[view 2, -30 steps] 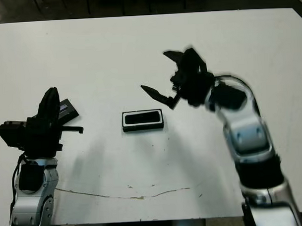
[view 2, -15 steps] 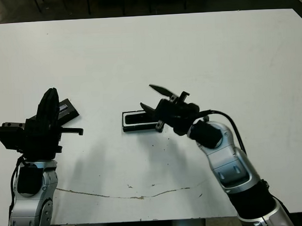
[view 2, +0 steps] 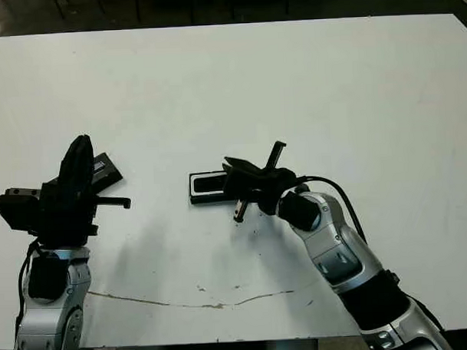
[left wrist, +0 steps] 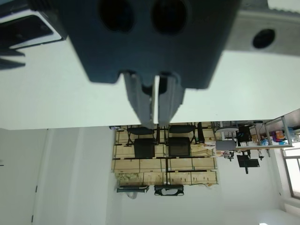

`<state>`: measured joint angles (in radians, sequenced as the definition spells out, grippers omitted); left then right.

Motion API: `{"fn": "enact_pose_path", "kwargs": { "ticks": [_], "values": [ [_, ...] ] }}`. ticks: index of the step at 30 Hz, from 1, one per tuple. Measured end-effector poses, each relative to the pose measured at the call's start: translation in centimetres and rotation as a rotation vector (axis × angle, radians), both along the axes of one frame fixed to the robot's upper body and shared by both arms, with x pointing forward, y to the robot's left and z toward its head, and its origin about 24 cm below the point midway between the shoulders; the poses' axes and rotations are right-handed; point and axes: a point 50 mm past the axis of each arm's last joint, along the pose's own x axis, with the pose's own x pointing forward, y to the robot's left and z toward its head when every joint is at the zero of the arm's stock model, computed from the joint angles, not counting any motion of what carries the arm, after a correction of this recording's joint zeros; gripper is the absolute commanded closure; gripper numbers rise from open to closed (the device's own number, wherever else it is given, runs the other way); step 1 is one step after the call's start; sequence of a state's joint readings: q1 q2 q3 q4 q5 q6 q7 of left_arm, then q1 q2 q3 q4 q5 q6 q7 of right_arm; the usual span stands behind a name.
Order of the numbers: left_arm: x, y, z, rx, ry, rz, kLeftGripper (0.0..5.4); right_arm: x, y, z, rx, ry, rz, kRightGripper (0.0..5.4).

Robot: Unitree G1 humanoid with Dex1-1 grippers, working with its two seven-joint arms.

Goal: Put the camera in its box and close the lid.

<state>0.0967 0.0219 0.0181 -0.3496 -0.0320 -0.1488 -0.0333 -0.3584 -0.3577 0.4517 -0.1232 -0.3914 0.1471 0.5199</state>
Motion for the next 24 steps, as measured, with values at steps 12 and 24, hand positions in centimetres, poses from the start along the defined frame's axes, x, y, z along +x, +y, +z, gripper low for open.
{"fn": "enact_pose_path", "kwargs": {
  "ticks": [12, 24],
  "values": [
    [0.0, 0.0, 0.2, -0.002, 0.0, 0.008, 5.4, -2.5, -1.8, -0.9, -0.05, 0.052, 0.055, 5.39],
    [0.0, 1.2, 1.0, 0.029, -0.023, 0.039, 5.4, -3.3, -6.4, 2.1, 0.361, -0.121, -0.091, 5.39]
  ]
}}
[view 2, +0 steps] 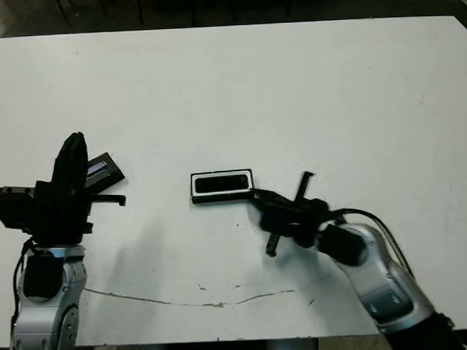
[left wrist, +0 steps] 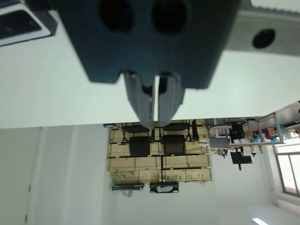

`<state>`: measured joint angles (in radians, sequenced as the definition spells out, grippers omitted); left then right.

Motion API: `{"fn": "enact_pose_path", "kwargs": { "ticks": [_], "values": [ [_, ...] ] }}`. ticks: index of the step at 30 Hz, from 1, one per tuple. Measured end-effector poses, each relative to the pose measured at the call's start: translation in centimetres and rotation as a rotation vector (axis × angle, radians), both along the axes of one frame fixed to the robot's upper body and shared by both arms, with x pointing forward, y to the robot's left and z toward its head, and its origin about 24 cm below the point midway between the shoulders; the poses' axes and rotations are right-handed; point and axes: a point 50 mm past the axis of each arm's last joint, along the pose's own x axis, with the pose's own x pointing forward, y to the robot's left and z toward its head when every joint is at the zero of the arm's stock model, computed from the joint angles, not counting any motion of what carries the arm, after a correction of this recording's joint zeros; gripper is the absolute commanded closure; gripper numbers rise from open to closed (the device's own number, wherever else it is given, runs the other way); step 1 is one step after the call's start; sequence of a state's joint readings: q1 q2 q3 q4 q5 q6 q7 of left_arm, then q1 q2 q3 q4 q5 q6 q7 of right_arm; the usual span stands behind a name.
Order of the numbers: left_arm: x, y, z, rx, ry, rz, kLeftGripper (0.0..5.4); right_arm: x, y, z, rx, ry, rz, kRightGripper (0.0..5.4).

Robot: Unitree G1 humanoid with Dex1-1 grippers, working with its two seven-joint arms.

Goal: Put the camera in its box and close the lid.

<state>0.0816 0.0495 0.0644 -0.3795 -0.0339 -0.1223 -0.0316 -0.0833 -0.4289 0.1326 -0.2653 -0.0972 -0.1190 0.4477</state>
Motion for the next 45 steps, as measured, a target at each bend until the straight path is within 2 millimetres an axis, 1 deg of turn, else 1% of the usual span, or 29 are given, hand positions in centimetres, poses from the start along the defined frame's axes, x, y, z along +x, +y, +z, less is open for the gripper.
{"fn": "enact_pose_path", "kwargs": {
  "ticks": [5, 7, 11, 13, 16, 19, 22, 24, 27, 33, 41, 45],
  "values": [
    [-0.2, 1.3, 0.9, 0.042, -0.03, 0.017, 5.4, 0.4, -1.6, 2.7, 0.247, -0.077, -0.039, 5.39],
    [-0.3, 1.8, 1.3, 0.06, -0.04, 0.027, 5.4, 0.6, -2.1, 3.6, 0.338, -0.053, -0.031, 5.39],
    [-0.3, 3.1, 1.9, 0.103, -0.021, 0.068, 5.4, 0.9, -2.7, 4.5, 0.454, 0.049, -0.016, 5.39],
    [-0.1, 4.2, 2.4, 0.152, -0.006, 0.086, 5.4, 1.0, -3.2, 4.7, 0.477, 0.074, -0.019, 5.39],
    [0.3, 6.0, 3.3, 0.265, 0.047, 0.089, 5.4, 1.3, -4.0, 4.8, 0.457, 0.069, -0.045, 5.39],
    [0.9, 8.0, 4.0, 0.41, 0.158, 0.034, 5.1, 1.9, -5.5, 4.8, 0.434, 0.057, -0.105, 5.4],
    [1.6, 9.4, 5.2, 0.514, 0.242, -0.032, 4.64, 2.3, -6.2, 5.0, 0.414, 0.041, -0.141, 5.4],
    [2.2, 10.2, 5.7, 0.565, 0.291, -0.078, 4.24, 2.4, -6.5, 4.8, 0.402, 0.044, -0.155, 5.4],
    [3.2, 11.1, 5.9, 0.595, 0.361, -0.162, 3.71, 2.5, -6.7, 4.5, 0.395, 0.056, -0.171, 5.4],
    [4.6, 11.6, 4.1, 0.525, 0.49, -0.355, 2.61, 2.6, -7.1, 4.5, 0.396, 0.079, -0.17, 5.4],
    [4.9, 11.8, 2.5, 0.517, 0.668, -0.551, 1.18, 2.9, -7.5, 4.1, 0.389, 0.103, -0.194, 5.4],
    [5.0, 11.7, 2.0, 0.489, 0.708, -0.643, 0.46, 3.0, -7.4, 4.0, 0.367, 0.103, -0.201, 5.4]
  ]
}}
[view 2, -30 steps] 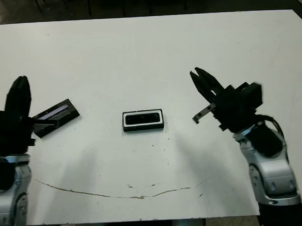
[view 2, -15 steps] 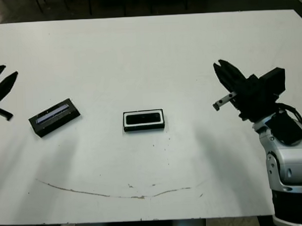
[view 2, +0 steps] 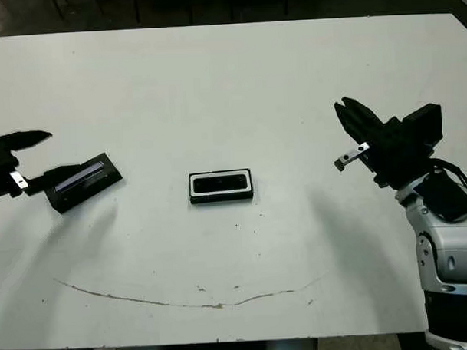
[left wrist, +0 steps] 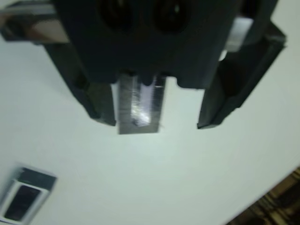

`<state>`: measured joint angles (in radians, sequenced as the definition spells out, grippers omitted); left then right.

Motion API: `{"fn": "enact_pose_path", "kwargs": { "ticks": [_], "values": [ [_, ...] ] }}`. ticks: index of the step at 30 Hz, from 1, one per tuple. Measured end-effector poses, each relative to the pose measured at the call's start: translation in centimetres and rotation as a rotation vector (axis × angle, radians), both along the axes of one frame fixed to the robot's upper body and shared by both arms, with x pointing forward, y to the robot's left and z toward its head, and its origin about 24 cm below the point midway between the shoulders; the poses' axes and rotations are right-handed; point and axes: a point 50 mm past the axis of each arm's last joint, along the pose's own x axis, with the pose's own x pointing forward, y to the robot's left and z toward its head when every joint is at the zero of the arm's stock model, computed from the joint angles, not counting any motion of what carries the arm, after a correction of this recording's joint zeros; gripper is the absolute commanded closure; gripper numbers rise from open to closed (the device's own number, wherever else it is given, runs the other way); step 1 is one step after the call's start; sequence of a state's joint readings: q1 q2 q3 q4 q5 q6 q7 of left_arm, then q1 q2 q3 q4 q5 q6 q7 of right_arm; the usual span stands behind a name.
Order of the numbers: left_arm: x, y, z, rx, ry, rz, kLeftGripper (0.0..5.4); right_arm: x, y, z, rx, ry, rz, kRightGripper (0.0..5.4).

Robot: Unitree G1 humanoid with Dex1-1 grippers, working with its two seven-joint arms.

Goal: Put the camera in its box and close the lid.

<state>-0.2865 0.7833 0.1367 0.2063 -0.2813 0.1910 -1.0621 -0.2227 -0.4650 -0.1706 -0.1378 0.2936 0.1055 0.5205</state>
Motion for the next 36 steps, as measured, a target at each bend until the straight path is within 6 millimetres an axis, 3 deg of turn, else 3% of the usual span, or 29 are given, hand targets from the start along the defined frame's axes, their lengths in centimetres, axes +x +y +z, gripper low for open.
{"fn": "enact_pose_path", "kwargs": {
  "ticks": [3, 21, 36],
  "values": [
    [0.1, 0.1, -0.1, -0.005, 0.013, -0.014, 0.01, 0.1, 0.1, 0.1, -0.007, -0.005, 0.002, 5.4],
    [1.0, 0.8, -2.7, 0.17, 0.114, -0.062, 0.01, 0.1, 0.2, 0.3, -0.046, -0.001, 0.008, 5.4],
    [1.5, 0.5, -3.8, 0.181, 0.208, -0.088, 0.01, 0.1, 0.0, 0.3, -0.059, 0.006, 0.016, 5.4]
  ]
}}
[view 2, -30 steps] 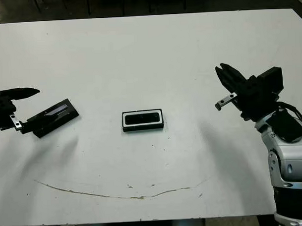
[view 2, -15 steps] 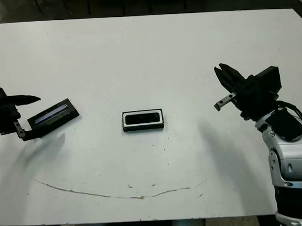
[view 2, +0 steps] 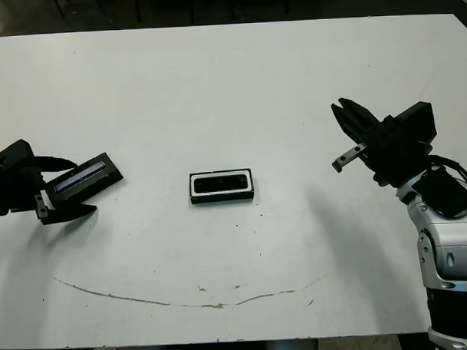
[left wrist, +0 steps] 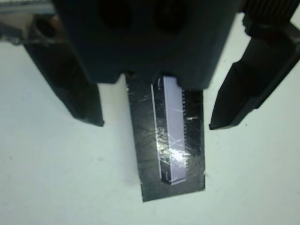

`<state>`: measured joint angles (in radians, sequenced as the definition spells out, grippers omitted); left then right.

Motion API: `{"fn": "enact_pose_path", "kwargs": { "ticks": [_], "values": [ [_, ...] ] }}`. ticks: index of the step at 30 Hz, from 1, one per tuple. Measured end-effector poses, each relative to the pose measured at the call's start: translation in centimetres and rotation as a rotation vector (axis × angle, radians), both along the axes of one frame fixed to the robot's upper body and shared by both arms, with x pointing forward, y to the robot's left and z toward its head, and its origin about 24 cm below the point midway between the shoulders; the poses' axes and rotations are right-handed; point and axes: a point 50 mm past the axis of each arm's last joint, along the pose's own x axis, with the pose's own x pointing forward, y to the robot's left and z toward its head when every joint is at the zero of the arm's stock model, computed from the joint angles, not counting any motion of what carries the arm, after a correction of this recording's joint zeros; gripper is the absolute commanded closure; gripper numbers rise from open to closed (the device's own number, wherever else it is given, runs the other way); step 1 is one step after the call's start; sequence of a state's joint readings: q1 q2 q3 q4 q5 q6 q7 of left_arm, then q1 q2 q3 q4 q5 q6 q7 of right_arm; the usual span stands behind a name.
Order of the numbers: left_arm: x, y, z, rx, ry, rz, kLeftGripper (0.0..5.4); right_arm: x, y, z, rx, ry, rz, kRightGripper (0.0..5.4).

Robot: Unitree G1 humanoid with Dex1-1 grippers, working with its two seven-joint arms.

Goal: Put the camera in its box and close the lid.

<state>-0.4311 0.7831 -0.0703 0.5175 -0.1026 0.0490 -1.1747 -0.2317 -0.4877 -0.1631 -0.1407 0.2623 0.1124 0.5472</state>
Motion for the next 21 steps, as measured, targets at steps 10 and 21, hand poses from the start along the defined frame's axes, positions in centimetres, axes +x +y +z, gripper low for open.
{"fn": "enact_pose_path", "kwargs": {
  "ticks": [10, 21],
  "values": [
    [0.3, 0.8, -0.9, -0.036, -0.04, 0.117, 0.01, -0.1, -0.2, 0.1, -0.007, -0.023, 0.009, 5.4],
    [0.5, 0.6, -1.2, -0.009, -0.08, 0.14, 0.01, -0.2, -0.6, 0.0, -0.021, -0.018, 0.008, 5.4]
  ]
}}
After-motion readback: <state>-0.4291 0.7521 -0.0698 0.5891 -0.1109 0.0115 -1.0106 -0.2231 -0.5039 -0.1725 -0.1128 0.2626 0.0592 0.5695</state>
